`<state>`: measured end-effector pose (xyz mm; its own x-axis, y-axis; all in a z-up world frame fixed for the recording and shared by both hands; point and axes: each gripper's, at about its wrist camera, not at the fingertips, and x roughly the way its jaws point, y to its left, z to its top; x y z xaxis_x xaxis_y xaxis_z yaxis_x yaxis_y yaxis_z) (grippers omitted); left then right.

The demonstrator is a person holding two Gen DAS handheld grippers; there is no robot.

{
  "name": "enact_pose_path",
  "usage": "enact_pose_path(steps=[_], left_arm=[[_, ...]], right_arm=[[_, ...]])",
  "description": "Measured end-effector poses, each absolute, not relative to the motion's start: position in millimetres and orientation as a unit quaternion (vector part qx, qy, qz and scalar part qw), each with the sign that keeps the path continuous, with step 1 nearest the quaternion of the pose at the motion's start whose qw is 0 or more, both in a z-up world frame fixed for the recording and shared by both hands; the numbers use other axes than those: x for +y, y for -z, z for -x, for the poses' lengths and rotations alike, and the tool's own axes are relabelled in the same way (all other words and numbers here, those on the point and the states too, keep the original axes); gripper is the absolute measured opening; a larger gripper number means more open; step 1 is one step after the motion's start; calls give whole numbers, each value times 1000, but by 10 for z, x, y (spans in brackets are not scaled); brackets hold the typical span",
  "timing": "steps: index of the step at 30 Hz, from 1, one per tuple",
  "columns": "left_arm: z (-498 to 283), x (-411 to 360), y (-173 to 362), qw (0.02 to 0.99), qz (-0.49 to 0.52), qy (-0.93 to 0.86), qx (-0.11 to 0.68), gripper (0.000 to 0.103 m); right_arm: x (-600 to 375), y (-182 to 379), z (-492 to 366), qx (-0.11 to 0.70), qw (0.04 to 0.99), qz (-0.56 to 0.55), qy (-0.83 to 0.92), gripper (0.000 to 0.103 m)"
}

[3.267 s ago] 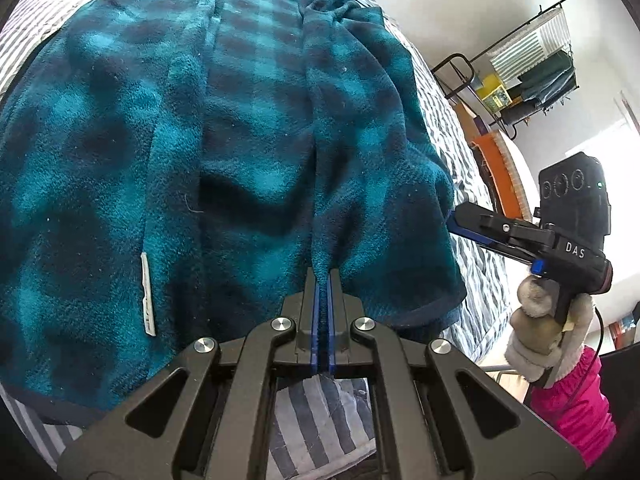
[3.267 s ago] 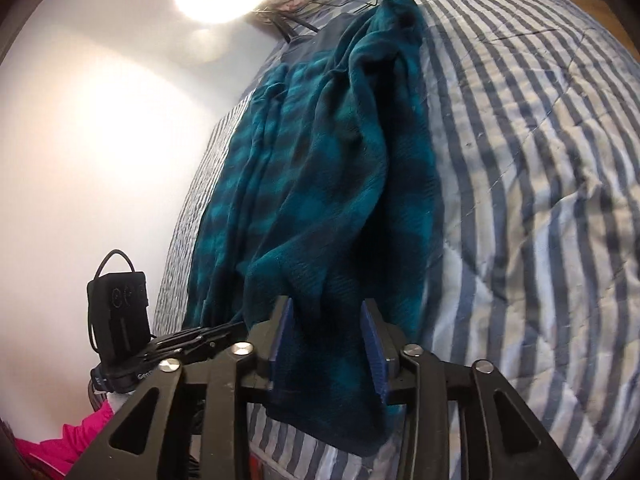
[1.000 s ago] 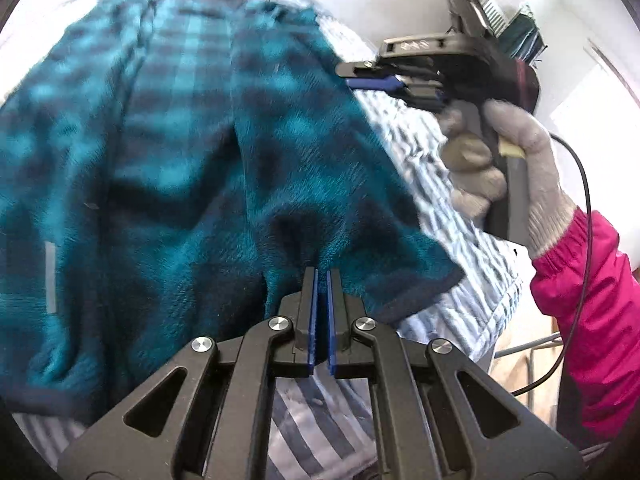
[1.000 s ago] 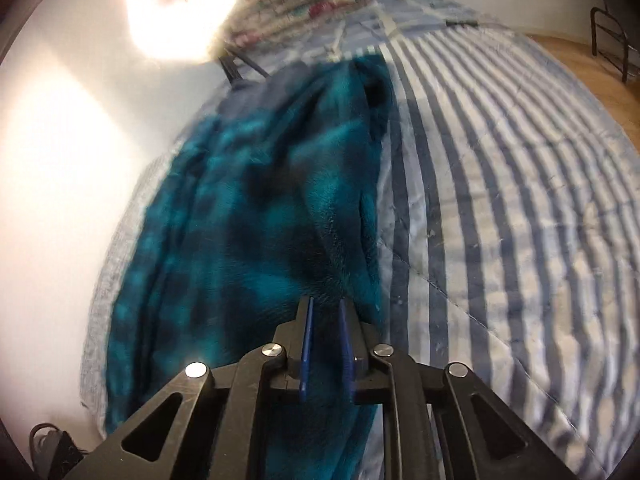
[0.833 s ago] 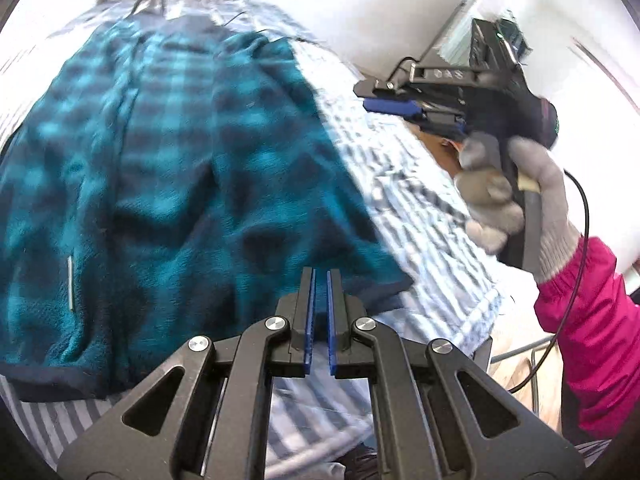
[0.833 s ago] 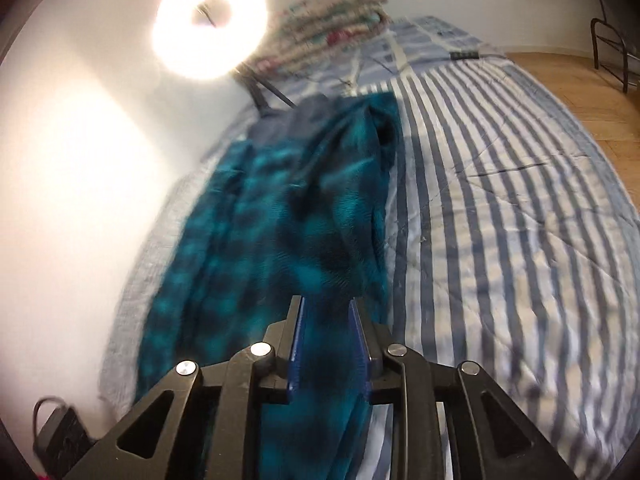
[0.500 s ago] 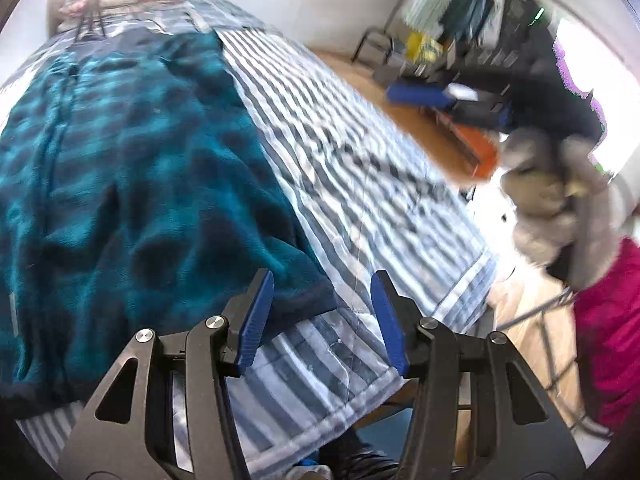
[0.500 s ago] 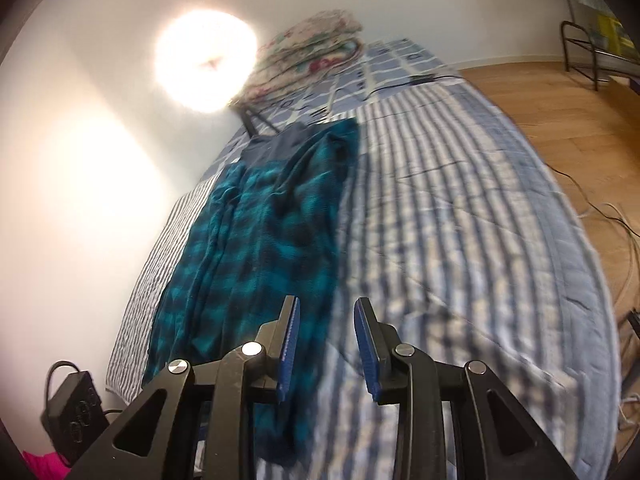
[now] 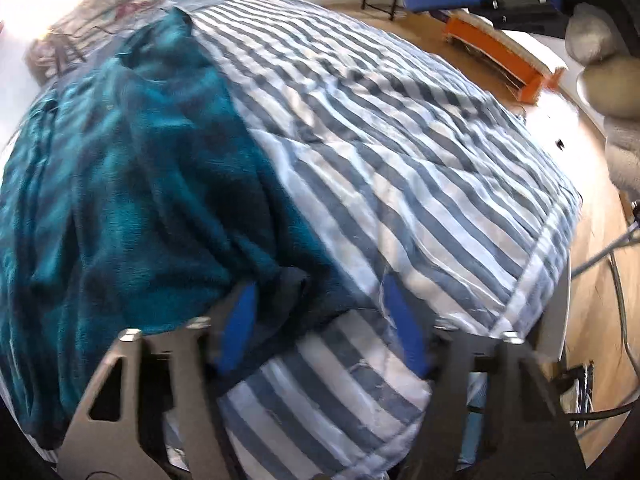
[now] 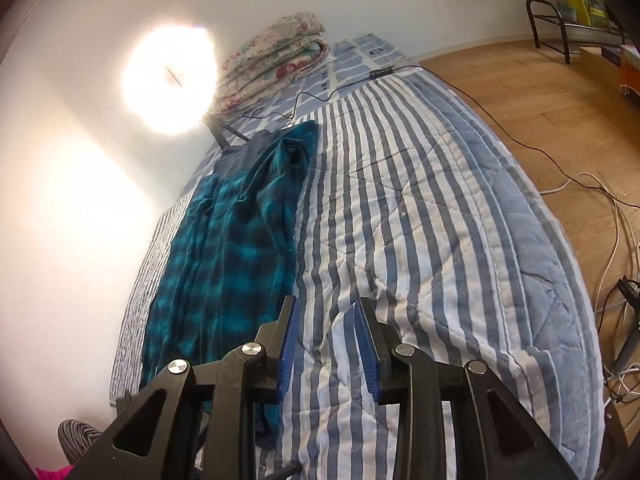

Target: Fold large clothes

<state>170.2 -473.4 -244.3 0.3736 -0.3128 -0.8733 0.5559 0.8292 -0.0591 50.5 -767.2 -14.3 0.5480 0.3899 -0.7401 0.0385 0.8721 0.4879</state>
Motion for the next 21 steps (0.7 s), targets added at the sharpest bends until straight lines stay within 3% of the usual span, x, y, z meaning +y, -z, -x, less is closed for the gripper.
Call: enact_pose_path(steps=[2,4,8,12,14,16,17,21], left_arm=[[-1807,-4577,2417,818,-84,265,504,20],[-1963,-4382,2390,805,-21,279,523,12],[-2041,-4009,2221,794,93,293,525,11],[-1977,-3880,1999,798,133,303,504,11],[-1956,-3846,1917,800,141,307,495,11],[-1935,-3791,1875,802,151,306,491,11],[-1934,-3775,1870,802,154,307,489,11],[-1903,-3701,1888,800,165,305,490,11]], right_arm=[[-7649,167,-556,465,850,-227,-102,30],[-7638,198,-630,466,847,-235,-103,30],[-7581,270,-793,467,840,-253,-113,31],[-7424,411,-1054,481,826,-264,-132,36],[-7334,472,-1194,485,820,-270,-141,42],[-7232,562,-1379,486,807,-294,-163,61],[-7204,608,-1445,485,802,-305,-168,64],[-7059,831,-1752,488,794,-326,-159,62]])
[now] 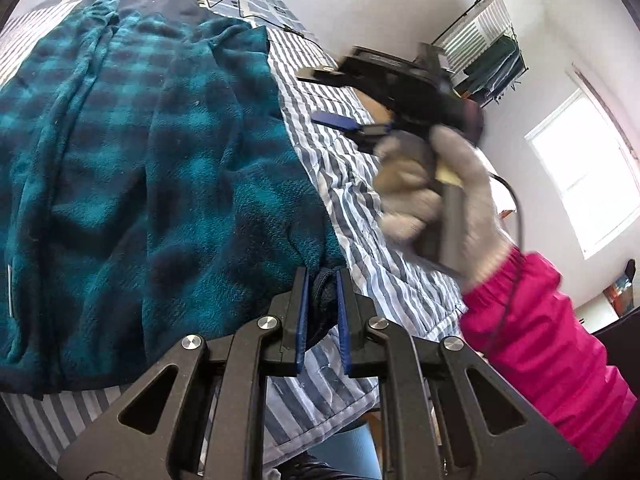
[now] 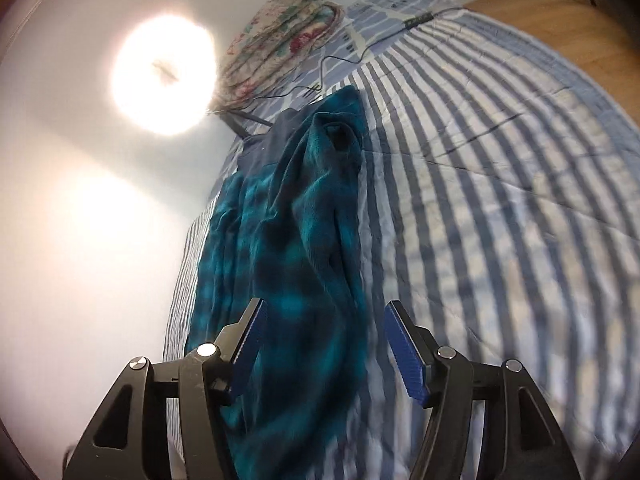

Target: Fold large clothes

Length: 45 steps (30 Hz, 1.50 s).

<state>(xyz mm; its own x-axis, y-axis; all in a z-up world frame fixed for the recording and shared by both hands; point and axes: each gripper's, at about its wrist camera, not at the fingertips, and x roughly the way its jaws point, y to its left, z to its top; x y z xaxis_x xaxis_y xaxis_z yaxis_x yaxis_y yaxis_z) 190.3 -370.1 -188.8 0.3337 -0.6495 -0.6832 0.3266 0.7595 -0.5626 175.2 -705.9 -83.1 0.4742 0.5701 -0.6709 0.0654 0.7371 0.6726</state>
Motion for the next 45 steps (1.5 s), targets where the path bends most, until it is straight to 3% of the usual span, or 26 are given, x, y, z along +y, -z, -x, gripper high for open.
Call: enact_pose_path(steps=[5,7,9,10,19,27,43,45], left_arm=[[-1879,-3580,1915,798,176,304,490,11],[-1874,-3537,1932,798,175,300,493,10],[-1872,-3488,1969,796,182,295,496,10],[-1868,-3465,1983,794,185,293,498,10],[-1730,-3228,1994,796,206,277,496,10],[-1614,-2850,1946,804,231,261,482,10],[-1457,-2291,2101,806,257,203,493,10],[-1438,-2313,2076,808,252,203,493,10]], right_arm=[[-6877,1146,-2000,509,771,-348,-160,56],[-6758,1266,-2056,524,757,-353,-164,30],[-6660,1273,-2065,524,754,-358,-169,14],[-6612,1218,-2056,521,762,-349,-165,11],[-5883,512,-2108,531,826,-158,-104,7],[-5107,260,-2136,529,839,-47,-116,7],[-3590,991,-2156,554,804,183,-113,7],[-3616,968,-2152,557,802,182,-117,13]])
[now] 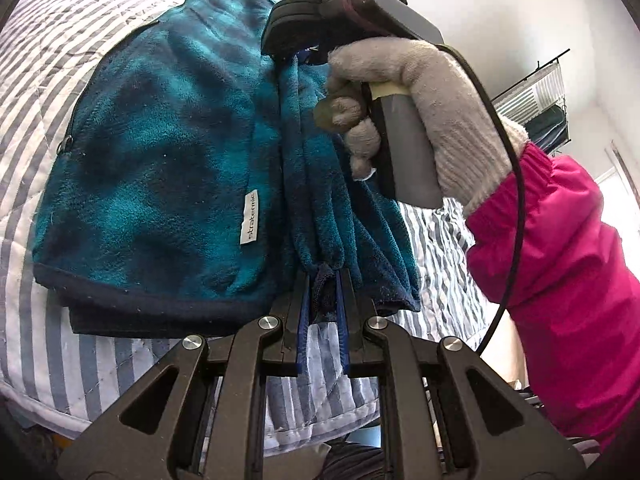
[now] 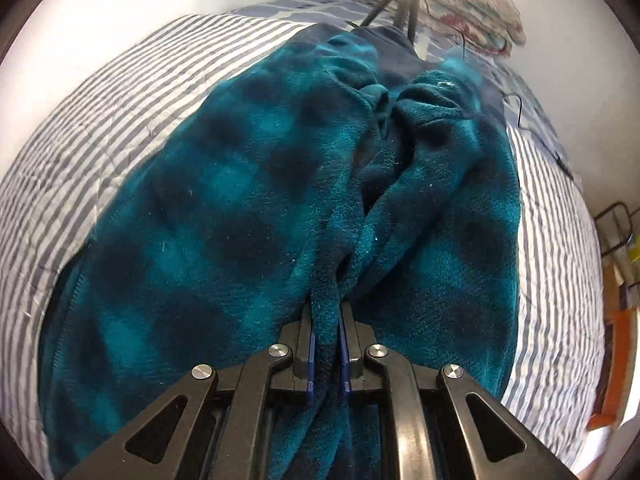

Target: Fold large clothes

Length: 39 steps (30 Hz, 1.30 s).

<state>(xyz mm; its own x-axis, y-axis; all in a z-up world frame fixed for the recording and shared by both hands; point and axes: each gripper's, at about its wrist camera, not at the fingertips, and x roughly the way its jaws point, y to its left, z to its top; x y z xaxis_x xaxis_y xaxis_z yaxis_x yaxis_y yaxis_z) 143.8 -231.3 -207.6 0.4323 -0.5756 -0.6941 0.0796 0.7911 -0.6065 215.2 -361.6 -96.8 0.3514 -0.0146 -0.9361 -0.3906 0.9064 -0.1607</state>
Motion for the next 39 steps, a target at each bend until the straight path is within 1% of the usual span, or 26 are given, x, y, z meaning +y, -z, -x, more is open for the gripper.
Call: enact_pose_path(steps=[2,3,4,6,7,8,10,13,18,19,23,24,25,27,32,35,38,39], left_arm=[[-1399,-2348,2022,812,237,206,492,10],[-1376,-2382,1978,812,233,207,493,11],[-1339,-2395,1945,812,230,208,495,13],[-1236,-2392,1852,815,220,212,492,21],[-1216,-2384,1811,818,214,212,490,27],[-1172,-2361,1766,819,211,213,489,29],[-1101,-2283,1684,820,208,217,486,29],[-1014,-2140,1560,827,197,219,478,29],[-1105,-2050,1411,837,183,210,471,29],[-1128,-2043,1410,839,182,208,469,29],[-1310,-2186,1334,849,160,213,457,29],[-1364,-2246,1305,851,153,214,454,29],[-1416,-2293,1297,853,148,215,452,29],[-1531,-2384,1318,854,143,217,451,29],[-1712,-2522,1457,850,126,225,459,29],[-1772,-2576,1582,847,111,225,469,29],[-1837,-2612,1734,843,94,219,482,29],[-1855,-2614,1797,842,89,214,487,29]], right_arm=[[-3696,874,-2149,565,799,156,-136,18],[-3768,781,-2123,562,801,127,-159,23],[-3872,670,-2088,559,804,93,-179,26],[-4111,465,-2017,547,812,37,-202,26],[-4279,361,-1953,539,817,11,-207,26],[-4427,287,-1894,532,821,-8,-205,26],[-4788,185,-1710,519,829,-49,-201,26],[-5180,200,-1436,519,830,-72,-192,28],[-5423,319,-1104,523,834,-48,-172,28],[-5486,322,-1109,523,833,-58,-171,32],[-5750,397,-1204,526,830,-110,-151,36],[-5797,422,-1270,528,826,-125,-152,39],[-5826,448,-1341,528,824,-135,-154,48],[-5871,468,-1520,520,827,-149,-151,58],[-5826,581,-2019,519,822,-177,-155,60],[-5728,695,-2306,520,823,-176,-143,59],[-5601,682,-2475,495,845,-149,-134,53],[-5535,646,-2521,482,856,-132,-133,45]])
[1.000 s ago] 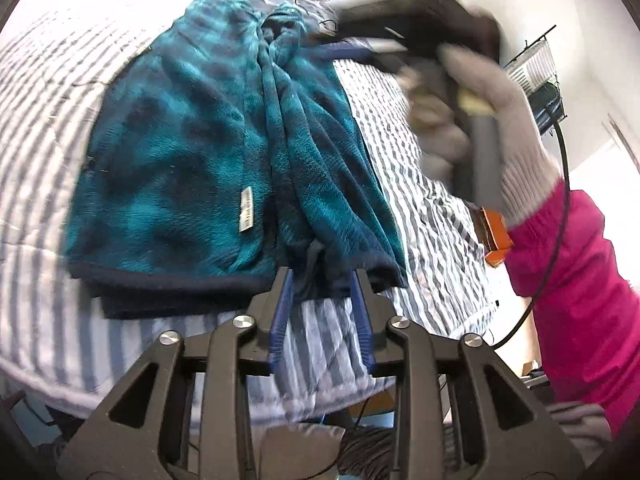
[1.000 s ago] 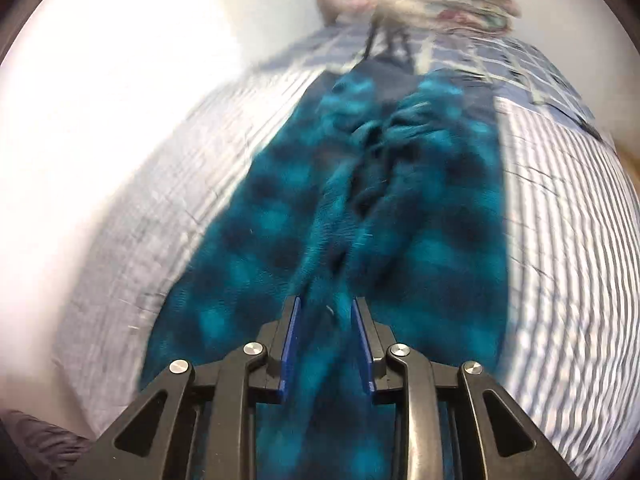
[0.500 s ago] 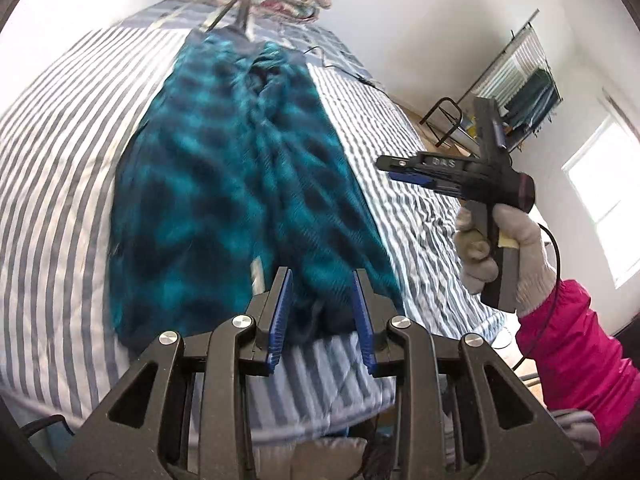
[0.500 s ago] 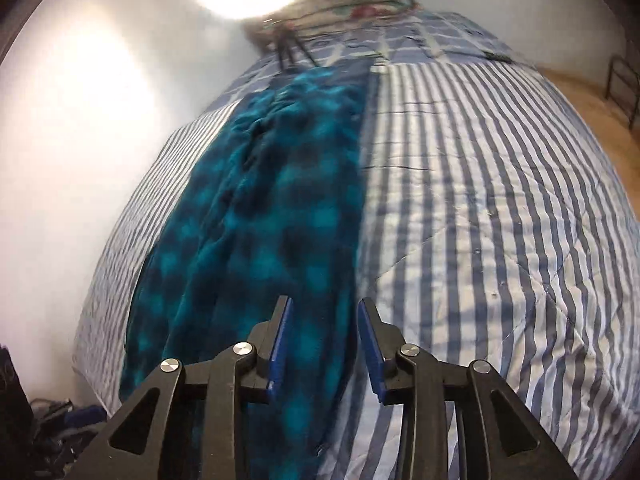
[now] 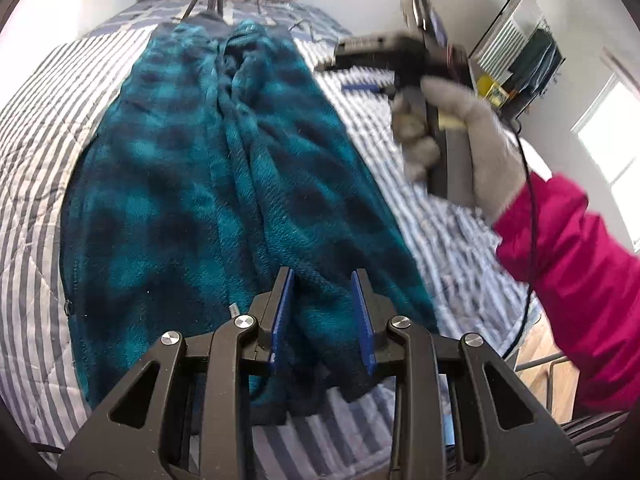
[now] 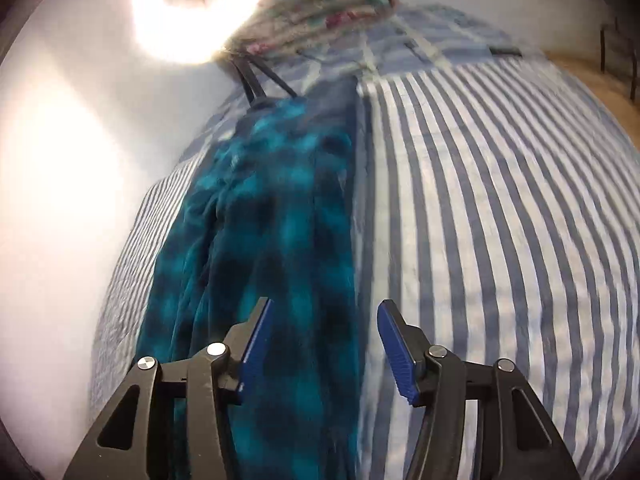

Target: Fold large clothes

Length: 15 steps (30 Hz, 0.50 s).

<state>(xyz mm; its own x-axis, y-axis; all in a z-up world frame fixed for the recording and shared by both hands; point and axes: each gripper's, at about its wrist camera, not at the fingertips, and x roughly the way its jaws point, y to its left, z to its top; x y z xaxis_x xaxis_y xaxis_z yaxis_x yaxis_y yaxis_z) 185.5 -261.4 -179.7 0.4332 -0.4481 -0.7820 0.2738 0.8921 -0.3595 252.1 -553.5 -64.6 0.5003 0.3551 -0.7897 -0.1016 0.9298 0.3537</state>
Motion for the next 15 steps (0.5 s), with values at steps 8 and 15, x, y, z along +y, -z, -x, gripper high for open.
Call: enact_pose_path(steps=[8,15], left_arm=[[-1926,-2586,2126,829,87,213,510,29],[-1910,-2565,2165,832,80,224,501,29]], right_arm=[[-4944,651,-3086,444,884,8,-147,32],[-5264,1180,-3445,503,860,-22,-78,33]])
